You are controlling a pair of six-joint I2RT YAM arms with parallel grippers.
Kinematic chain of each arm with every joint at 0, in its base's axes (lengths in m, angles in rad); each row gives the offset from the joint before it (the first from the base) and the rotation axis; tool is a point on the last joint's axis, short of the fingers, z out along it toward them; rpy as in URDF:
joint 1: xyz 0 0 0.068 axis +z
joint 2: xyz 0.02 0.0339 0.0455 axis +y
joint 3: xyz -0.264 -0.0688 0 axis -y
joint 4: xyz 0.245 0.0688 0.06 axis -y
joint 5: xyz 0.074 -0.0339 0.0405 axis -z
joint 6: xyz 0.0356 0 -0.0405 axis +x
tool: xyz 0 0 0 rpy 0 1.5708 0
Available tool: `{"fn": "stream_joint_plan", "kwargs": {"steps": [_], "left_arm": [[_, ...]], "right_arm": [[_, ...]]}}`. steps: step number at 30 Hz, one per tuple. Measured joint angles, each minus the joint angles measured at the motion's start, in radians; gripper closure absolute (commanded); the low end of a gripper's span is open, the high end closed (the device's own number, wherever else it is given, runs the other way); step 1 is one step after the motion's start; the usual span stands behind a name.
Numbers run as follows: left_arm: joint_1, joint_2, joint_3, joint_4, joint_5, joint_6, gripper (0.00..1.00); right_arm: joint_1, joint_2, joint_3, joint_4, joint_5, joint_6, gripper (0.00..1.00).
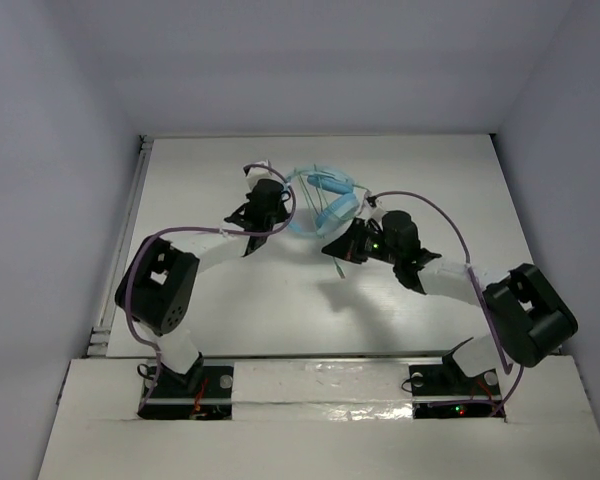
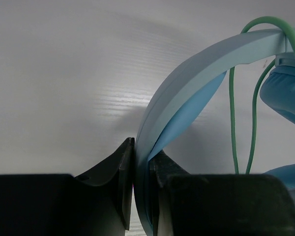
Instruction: Wrap the headphones
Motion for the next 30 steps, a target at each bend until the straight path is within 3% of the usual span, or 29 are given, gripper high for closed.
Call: {"fn": "stream_joint_plan", "kwargs": {"steps": [8,12,15,19,22,25,30], "left_arm": [[-0.066,0.1,0.003,-0.007,-0.039,0.028,1.0],[-0.096,0.136,0.003,-0.023,-0.048,0.04,1.0],[-0.108,0.144,0.005,-0.023,-0.048,0.04,1.0],[-0.113,0.15,0.013,-0.023,-0.042,0.041,1.0],[-0.112,0.15,0.015,-0.024,-0.037,0.041,1.0],[-0.112,0.151,0.017,-0.03,-0.031,0.041,1.0],[-0.112,0.151,0.023,-0.036,-0.013,0.042,1.0]], "right_arm": [[0.011,0.085,0.018,-0.064,0.0,0.008,0.94],[0.011,0.1,0.018,-0.059,0.005,0.063,0.89],[0.011,0.099,0.018,-0.039,0.024,0.115,0.79],[0.011,0.099,0.018,-0.017,0.072,0.18,0.77],[0.011,0.099,0.026,-0.016,0.11,0.22,0.67],[0.011,0.099,0.055,-0.015,0.136,0.248,0.49],[0.012,0.099,0.11,-0.012,0.171,0.269,0.35]]}}
